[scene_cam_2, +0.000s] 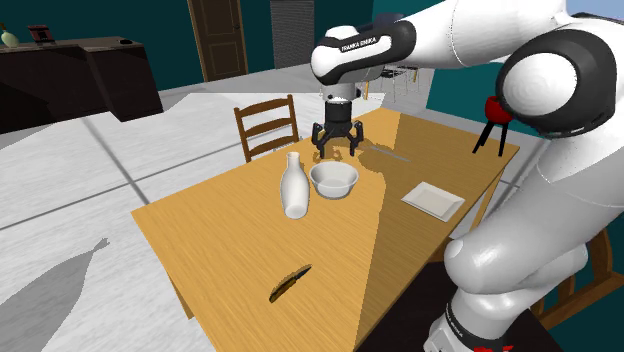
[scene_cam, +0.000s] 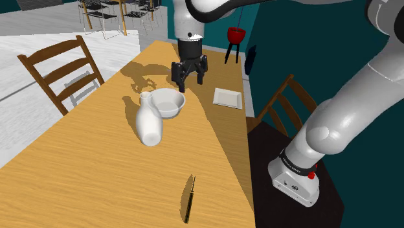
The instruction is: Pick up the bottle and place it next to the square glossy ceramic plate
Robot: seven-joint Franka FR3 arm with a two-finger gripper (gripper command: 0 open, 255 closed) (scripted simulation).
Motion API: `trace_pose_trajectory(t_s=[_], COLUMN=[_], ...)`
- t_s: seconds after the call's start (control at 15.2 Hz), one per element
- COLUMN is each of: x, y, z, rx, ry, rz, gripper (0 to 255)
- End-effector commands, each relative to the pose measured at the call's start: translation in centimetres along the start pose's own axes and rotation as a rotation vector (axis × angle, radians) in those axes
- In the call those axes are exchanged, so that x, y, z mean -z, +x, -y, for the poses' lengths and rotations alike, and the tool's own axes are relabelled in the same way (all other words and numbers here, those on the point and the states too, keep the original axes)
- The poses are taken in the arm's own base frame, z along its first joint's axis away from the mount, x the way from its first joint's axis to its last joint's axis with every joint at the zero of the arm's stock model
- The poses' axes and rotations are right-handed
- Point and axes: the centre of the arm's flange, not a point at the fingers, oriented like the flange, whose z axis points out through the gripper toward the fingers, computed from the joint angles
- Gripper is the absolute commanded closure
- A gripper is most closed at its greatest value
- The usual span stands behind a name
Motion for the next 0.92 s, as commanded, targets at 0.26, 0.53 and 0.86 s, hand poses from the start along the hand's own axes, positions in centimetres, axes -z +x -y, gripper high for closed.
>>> trace_pose_trajectory(t_s=[0.26, 0.53, 0.86], x=[-0.8, -1.1, -2.4], y=[5.6, 9.2, 11.1], z=[6.4, 10.2, 12.1], rx=[-0.01, -0.017, -0.02], ry=[-0.004, -0.008, -0.01], rz=[-0.012, -0.019, -0.023], gripper=[0, 0, 0])
